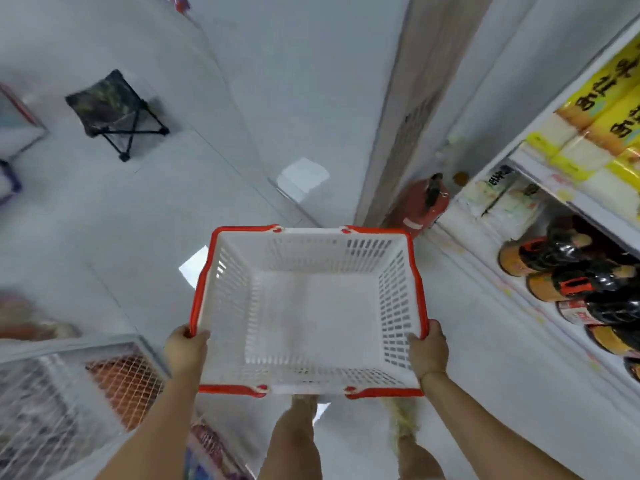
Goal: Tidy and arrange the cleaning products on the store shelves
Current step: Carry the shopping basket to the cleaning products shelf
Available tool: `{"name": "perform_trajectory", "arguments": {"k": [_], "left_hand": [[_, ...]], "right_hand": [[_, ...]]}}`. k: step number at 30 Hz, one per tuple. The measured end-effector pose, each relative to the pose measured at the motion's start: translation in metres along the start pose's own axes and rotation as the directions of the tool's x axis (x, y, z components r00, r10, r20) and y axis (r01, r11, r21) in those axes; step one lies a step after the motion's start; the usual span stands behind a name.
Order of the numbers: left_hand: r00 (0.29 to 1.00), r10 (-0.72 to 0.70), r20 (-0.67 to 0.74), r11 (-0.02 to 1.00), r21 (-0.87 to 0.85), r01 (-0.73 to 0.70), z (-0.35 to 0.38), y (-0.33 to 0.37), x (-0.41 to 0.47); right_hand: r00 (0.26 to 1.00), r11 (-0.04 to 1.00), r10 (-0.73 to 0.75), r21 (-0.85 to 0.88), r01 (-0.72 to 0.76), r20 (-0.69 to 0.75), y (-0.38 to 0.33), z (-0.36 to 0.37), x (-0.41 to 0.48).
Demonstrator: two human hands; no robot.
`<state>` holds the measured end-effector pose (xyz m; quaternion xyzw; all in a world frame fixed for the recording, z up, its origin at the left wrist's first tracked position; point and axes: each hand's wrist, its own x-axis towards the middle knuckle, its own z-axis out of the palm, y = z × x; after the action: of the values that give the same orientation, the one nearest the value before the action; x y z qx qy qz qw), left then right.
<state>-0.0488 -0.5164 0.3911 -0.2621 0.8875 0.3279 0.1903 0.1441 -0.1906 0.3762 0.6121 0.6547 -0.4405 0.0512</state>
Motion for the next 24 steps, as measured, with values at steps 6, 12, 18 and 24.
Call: {"name": "perform_trajectory", "arguments": {"k": [6, 12, 18, 24], "left_hand": [[0.995, -0.089, -0.054, 0.989, -0.125, 0.082, -0.105, 0.013, 0.091], [0.979, -0.157, -0.128, 0.952, -0.282, 0.116, -0.168, 0.05, 0.159], [0.953, -0.217, -0.21, 0.902, -0.417, 0.114, -0.205, 0.097, 0.224], [0.933, -0.265, -0.244, 0.874, -0.469, 0.126, -0.244, 0.156, 0.291]], "right_hand": [[0.989, 0.991, -0.129, -0.022, 0.131, 0.077, -0.131, 0.099, -0.034], [0.952, 0.959, -0.281, 0.011, 0.282, 0.121, -0.257, 0.167, -0.04], [0.891, 0.908, -0.417, 0.035, 0.418, 0.179, -0.367, 0.222, -0.028], [0.846, 0.88, -0.464, 0.03, 0.473, 0.261, -0.476, 0.269, -0.013]]}}
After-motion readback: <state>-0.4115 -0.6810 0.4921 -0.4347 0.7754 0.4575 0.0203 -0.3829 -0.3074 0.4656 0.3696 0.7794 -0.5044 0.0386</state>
